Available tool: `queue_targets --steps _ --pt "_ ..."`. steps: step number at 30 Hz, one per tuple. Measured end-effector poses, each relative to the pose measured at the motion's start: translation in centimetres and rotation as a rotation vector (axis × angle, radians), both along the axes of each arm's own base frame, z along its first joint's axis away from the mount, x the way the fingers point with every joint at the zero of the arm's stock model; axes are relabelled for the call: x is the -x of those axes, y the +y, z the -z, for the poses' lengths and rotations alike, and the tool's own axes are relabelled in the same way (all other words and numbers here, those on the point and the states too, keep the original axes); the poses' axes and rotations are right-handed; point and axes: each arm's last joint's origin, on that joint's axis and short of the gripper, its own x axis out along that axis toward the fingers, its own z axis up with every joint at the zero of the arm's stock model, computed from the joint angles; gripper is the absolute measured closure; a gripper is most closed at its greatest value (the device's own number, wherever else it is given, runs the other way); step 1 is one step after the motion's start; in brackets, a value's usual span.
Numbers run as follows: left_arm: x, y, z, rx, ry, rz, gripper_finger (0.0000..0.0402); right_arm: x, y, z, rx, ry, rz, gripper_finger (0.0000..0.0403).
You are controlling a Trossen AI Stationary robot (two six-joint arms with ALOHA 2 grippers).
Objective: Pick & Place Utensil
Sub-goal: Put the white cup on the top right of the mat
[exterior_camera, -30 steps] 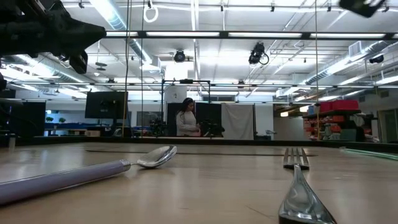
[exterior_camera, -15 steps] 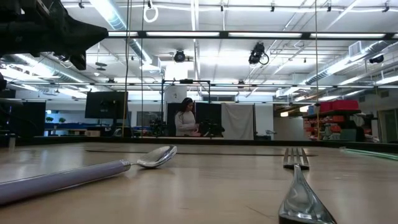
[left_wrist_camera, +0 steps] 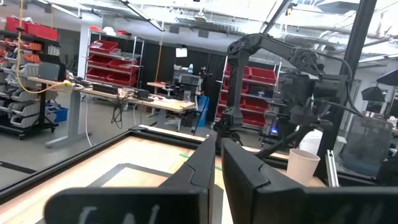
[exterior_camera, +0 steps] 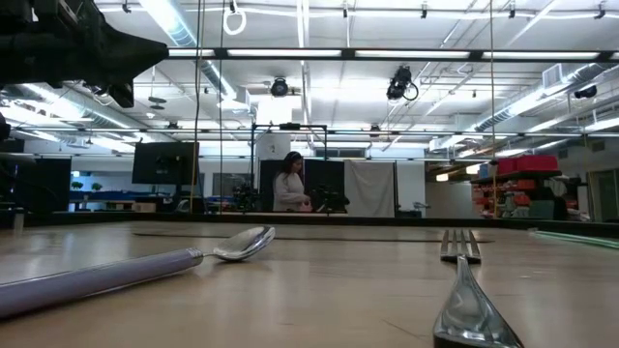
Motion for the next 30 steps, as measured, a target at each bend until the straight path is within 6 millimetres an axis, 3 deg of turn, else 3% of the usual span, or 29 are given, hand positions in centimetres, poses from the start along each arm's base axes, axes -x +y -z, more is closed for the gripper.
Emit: queue_targets --steps 12,30 --pt "0.0 0.0 -0.1 0.002 -0.014 0.000 0.0369 -1.2 1.4 1.7 0.000 -0.010 -0.052 0.0255" --pt "0.0 0.0 -0.2 0.004 -0.021 0.000 0.0369 -2.0 2.0 2.3 -0.035 -0.038 -0.092 0.0382"
